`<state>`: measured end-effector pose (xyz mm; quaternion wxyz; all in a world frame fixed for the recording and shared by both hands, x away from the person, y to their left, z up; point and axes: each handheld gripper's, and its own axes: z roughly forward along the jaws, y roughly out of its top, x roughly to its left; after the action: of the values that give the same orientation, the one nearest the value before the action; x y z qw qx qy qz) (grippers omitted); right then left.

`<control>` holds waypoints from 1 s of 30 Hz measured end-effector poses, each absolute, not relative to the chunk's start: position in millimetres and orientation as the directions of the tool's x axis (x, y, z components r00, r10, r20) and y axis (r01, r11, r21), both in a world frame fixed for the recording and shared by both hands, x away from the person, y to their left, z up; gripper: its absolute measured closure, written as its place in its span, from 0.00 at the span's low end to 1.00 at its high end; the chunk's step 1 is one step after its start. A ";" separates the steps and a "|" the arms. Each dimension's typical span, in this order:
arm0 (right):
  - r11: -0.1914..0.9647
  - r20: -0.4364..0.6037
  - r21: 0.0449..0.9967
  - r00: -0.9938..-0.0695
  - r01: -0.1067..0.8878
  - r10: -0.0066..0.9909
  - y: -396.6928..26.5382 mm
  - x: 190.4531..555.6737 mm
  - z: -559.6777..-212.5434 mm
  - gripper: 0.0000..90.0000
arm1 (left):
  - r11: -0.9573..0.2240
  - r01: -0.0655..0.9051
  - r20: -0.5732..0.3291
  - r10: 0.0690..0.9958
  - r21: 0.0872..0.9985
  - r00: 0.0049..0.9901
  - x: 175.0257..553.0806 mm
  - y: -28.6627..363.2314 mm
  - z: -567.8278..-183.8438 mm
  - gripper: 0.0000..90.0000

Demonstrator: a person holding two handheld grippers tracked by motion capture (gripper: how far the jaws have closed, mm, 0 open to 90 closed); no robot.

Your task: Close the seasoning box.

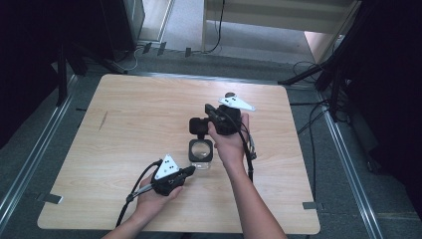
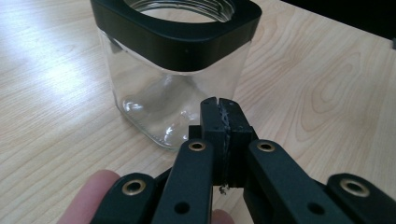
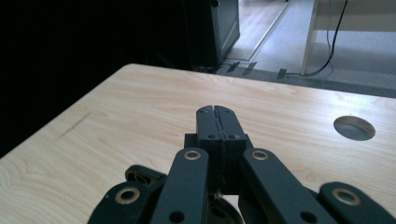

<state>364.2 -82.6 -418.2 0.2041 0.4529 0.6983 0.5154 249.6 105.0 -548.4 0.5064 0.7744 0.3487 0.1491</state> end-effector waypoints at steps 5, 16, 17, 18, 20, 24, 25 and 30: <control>0.094 0.161 0.898 -0.520 0.431 0.839 -78.6 360.4 -422.1 1.00 | -0.245 0.389 -0.120 0.693 0.888 0.710 249.9 103.9 -548.3 1.00; 0.093 0.158 0.902 -0.523 0.421 0.838 -80.6 350.6 -424.1 1.00 | -0.248 0.387 -0.112 0.699 0.888 0.706 250.0 102.2 -548.2 1.00; 0.093 0.158 0.902 -0.523 0.421 0.838 -80.6 350.6 -424.1 1.00 | -0.247 0.386 -0.111 0.701 0.889 0.705 249.8 101.9 -548.3 1.00; 0.092 0.156 0.906 -0.529 0.414 0.834 -81.3 346.8 -424.6 1.00 | -0.249 0.383 -0.108 0.701 0.890 0.705 249.9 101.9 -548.3 1.00; 0.090 0.158 0.907 -0.529 0.412 0.834 -81.3 344.7 -424.8 1.00 | -0.249 0.380 -0.105 0.700 0.891 0.706 249.7 101.7 -548.3 1.00; 0.112 0.144 0.907 -0.549 0.406 0.824 -81.0 336.1 -428.2 1.00 | -0.255 0.379 -0.100 0.701 0.890 0.706 249.6 101.8 -548.1 1.00; 0.118 0.141 0.906 -0.554 0.406 0.820 -81.0 333.5 -429.6 1.00 | -0.253 0.378 -0.100 0.702 0.891 0.705 249.6 101.6 -548.2 1.00; 0.129 0.141 0.907 -0.576 0.402 0.805 -83.5 314.4 -441.0 1.00 | -0.253 0.378 -0.099 0.703 0.891 0.705 249.4 101.4 -548.2 1.00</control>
<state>314.4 -83.5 -441.0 0.1969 0.4161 0.7249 0.5124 249.4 101.4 -548.2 0.5018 0.7749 0.3485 0.1619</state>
